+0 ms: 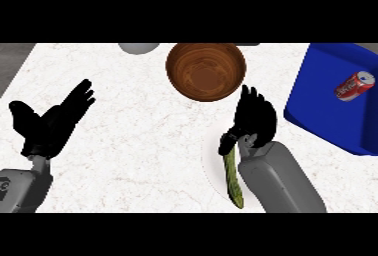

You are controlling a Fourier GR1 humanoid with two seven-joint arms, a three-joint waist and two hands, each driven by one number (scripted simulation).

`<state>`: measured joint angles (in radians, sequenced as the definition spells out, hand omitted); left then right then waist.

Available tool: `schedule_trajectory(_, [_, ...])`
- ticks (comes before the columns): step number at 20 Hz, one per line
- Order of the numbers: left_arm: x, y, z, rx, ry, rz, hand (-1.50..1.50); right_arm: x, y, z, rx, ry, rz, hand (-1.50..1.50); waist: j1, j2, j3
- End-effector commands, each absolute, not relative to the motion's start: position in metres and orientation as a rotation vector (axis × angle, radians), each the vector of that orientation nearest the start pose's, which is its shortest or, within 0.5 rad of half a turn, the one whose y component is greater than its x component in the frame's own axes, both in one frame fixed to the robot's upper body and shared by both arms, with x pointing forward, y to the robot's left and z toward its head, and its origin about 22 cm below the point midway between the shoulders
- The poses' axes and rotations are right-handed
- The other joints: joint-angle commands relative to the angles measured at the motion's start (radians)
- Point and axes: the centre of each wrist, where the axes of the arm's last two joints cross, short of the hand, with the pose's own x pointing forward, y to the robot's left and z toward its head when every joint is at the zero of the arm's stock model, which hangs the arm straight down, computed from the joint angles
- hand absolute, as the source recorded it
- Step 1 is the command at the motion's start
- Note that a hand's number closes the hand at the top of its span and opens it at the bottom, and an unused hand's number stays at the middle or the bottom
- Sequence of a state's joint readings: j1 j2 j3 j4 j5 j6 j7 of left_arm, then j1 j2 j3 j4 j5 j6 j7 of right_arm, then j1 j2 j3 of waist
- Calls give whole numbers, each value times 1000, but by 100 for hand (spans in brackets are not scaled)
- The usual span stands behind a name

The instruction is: Pick the sweet potato from the plate and place it in the bowl

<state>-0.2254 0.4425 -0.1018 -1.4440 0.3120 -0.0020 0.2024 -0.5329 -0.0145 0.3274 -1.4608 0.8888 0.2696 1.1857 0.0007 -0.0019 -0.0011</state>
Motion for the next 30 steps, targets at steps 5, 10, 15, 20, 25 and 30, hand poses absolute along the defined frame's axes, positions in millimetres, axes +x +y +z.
schedule_trajectory(5, [295,298,67,37,-1417,-217,0,325,-95,107,-1023,-578,719,-150,5,0,1])
schedule_trajectory(10, [291,296,61,44,-1422,-209,0,321,-101,96,-1004,-550,707,-150,0,0,1])
schedule_trajectory(15, [281,301,56,34,-1421,-227,0,323,-101,80,-980,-533,711,-150,8,0,1])
schedule_trajectory(20, [291,282,62,43,-1423,-203,0,327,-118,63,-965,-494,718,-150,2,0,1])
schedule_trajectory(25, [305,296,64,20,-1418,-199,0,337,-126,48,-959,-474,723,-150,-1,3,1])
schedule_trajectory(30, [299,283,61,26,-1427,-214,0,337,-122,32,-969,-458,713,-150,5,3,1])
